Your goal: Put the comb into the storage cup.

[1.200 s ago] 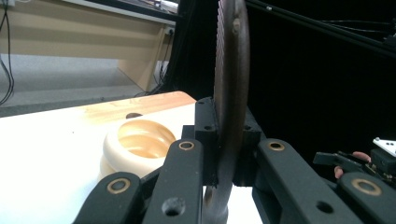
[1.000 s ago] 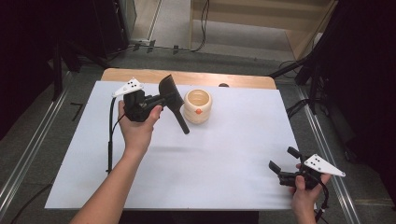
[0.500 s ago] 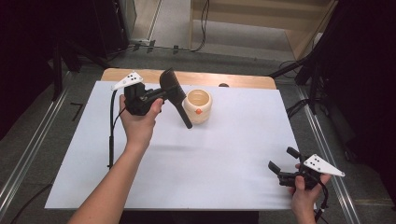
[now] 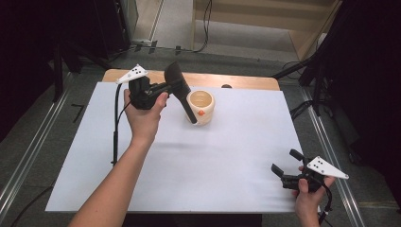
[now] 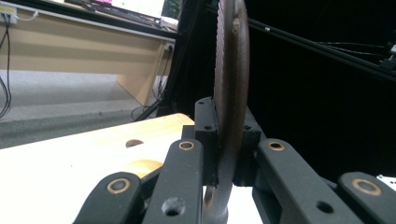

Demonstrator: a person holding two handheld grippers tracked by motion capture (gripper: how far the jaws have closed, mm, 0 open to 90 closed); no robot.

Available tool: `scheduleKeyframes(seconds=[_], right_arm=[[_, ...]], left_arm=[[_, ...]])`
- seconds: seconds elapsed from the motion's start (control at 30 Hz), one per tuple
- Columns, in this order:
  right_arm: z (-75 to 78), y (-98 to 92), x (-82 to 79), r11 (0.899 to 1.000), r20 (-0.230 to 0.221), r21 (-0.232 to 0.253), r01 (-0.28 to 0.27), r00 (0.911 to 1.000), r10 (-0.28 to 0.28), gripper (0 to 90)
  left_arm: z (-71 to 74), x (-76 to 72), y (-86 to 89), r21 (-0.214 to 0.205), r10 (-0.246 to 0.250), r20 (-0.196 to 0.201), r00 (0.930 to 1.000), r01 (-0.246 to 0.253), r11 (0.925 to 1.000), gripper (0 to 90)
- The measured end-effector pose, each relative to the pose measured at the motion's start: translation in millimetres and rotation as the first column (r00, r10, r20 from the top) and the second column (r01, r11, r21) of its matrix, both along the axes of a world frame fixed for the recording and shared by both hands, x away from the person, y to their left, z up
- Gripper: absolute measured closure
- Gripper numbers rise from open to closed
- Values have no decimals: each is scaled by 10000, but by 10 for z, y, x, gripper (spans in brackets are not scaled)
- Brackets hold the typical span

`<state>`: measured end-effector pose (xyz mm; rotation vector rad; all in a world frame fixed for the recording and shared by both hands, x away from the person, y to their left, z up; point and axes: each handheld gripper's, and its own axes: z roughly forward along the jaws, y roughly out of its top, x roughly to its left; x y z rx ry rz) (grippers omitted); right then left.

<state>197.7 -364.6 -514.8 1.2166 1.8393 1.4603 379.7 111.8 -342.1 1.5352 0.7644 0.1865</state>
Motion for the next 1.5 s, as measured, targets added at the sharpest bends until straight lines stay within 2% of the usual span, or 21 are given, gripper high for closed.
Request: scheduleKeyframes(seconds=[0.63,0.97,1.1,1.17,1.27,1.5], right_arm=[[-1,11,1,10000,4,-41,-33,10000,33,0],[-3,23,6,9999,37,-122,-55,10000,55,0],[-3,27,6,9999,9,-144,-47,10000,48,0],[-3,28,6,9999,21,-157,-47,10000,47,0],[-3,29,6,9999,10,-104,-40,10000,40,0],[-4,25,7,9999,31,-106,-85,10000,85,0]], left_arm=[[106,177,-100,24,260,197,9995,-261,9997,842],[99,326,-144,-33,495,238,9985,-494,9988,842],[99,378,-177,87,611,295,9977,-614,9981,842],[97,389,-199,163,821,395,9958,-828,9964,842],[78,425,-210,49,830,286,9961,-832,9965,843],[40,485,-266,211,943,267,9952,-948,9953,842]])
